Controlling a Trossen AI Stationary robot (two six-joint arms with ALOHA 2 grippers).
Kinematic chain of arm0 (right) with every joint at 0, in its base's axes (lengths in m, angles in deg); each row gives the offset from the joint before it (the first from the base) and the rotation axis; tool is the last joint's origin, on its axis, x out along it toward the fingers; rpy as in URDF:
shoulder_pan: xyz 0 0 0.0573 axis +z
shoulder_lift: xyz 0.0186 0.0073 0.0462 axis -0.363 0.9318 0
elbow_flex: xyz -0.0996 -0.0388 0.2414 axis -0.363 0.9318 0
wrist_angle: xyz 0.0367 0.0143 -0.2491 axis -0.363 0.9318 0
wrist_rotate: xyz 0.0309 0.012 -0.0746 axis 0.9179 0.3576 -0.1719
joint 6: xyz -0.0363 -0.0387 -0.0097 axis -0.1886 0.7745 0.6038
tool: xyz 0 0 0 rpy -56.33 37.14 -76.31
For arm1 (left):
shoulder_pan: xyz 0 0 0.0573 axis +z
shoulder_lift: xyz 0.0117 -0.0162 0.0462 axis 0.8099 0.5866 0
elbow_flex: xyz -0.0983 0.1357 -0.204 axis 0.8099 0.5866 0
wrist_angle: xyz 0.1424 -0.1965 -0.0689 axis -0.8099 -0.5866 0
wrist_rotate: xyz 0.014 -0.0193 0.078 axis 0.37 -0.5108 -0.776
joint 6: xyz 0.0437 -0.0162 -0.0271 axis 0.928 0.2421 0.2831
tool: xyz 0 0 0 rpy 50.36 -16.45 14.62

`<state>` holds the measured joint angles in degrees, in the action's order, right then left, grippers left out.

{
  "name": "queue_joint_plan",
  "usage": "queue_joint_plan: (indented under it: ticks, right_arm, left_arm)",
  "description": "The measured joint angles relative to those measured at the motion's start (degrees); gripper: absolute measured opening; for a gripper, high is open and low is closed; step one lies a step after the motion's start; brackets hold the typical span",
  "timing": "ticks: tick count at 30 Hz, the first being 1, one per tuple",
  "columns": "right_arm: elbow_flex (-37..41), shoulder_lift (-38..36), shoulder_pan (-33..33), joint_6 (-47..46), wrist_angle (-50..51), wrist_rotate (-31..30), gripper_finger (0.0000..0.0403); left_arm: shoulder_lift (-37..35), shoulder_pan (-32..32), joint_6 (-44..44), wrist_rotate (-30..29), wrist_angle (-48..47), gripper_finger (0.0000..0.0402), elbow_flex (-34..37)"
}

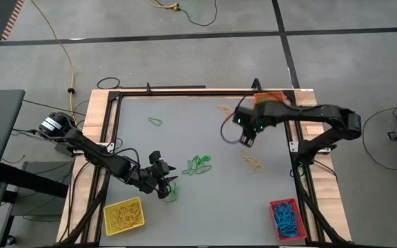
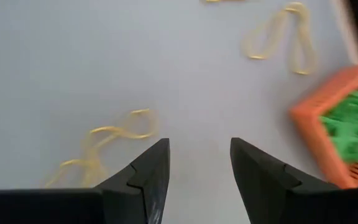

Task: Sort rubber bands into baskets
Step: Put the green rubber band into the orange bin

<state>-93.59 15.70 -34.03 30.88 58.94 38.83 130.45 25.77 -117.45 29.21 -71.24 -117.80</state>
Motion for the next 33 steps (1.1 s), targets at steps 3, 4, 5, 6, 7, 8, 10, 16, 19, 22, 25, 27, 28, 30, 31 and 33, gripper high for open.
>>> queue_joint_plan:
  ticks: [3,4,5,6,7,8,10,16,19,22,25,27,28,30,31,33]
  right_arm:
    - [0.0,0.0,5.7,-3.0,0.0,0.0,0.0196]
    - [0.0,0.0,7.5,-4.0,-0.1,0.0,0.0196]
    - [0.0,0.0,9.2,-5.2,-0.3,0.0,0.0196]
    - [0.0,0.0,11.0,-6.5,-0.5,-0.1,0.0196]
    - [0.0,0.0,12.7,-7.7,-0.6,-0.4,0.0196]
    - [0.0,0.0,14.2,-8.9,-0.7,-0.9,0.0196]
    - [0.0,0.0,17.4,-11.4,-1.1,-1.9,0.0196]
    - [0.0,0.0,25.8,-19.6,-1.6,-4.6,0.0196]
    - [0.0,0.0,29.4,-23.6,-1.6,-7.0,0.0196]
    - [1.1,0.0,32.8,-26.8,-4.3,-9.3,0.0196]
    - [4.0,0.0,35.4,-27.4,-10.9,-9.5,0.0196]
    - [6.2,0.0,36.9,-27.4,-15.7,-9.5,0.0196]
    - [7.5,0.0,37.5,-27.4,-18.3,-9.5,0.0196]
    - [9.6,0.0,38.6,-27.2,-22.4,-9.4,0.0196]
    - [10.5,0.0,39.2,-26.9,-24.6,-9.5,0.0196]
    - [12.4,0.0,40.4,-26.7,-29.2,-9.7,0.0196]
  left_arm:
    - [0.0,0.0,0.0,0.0,0.0,0.0153,0.0]
    - [0.0,0.0,0.0,0.0,0.0,0.0153,0.0]
    - [0.0,0.0,0.0,0.0,0.0,0.0153,0.0]
    - [0.0,0.0,0.0,0.0,0.0,0.0153,0.0]
    - [0.0,0.0,0.0,0.0,0.0,0.0153,0.0]
    - [0.0,0.0,0.0,0.0,0.0,0.0153,0.0]
    - [0.0,0.0,0.0,0.0,0.0,0.0153,0.0]
    - [0.0,0.0,0.0,0.0,-0.2,0.0153,0.0]
    - [0.0,0.0,0.0,0.0,-0.6,0.0153,0.0]
    - [0.0,0.0,0.0,0.0,-1.2,0.0153,0.0]
    - [0.0,0.0,0.0,1.1,-1.6,0.0153,0.0]
    - [0.0,0.0,0.0,3.0,-2.2,0.0153,0.0]
    - [0.0,0.0,-0.1,4.2,-2.6,0.0153,0.0]
    - [0.0,-0.1,-0.7,6.8,-3.4,0.0153,0.0]
    - [0.0,-0.3,-1.0,7.8,-3.9,0.0153,0.0]
    - [0.0,-0.7,-1.2,10.0,-5.0,0.0153,0.0]
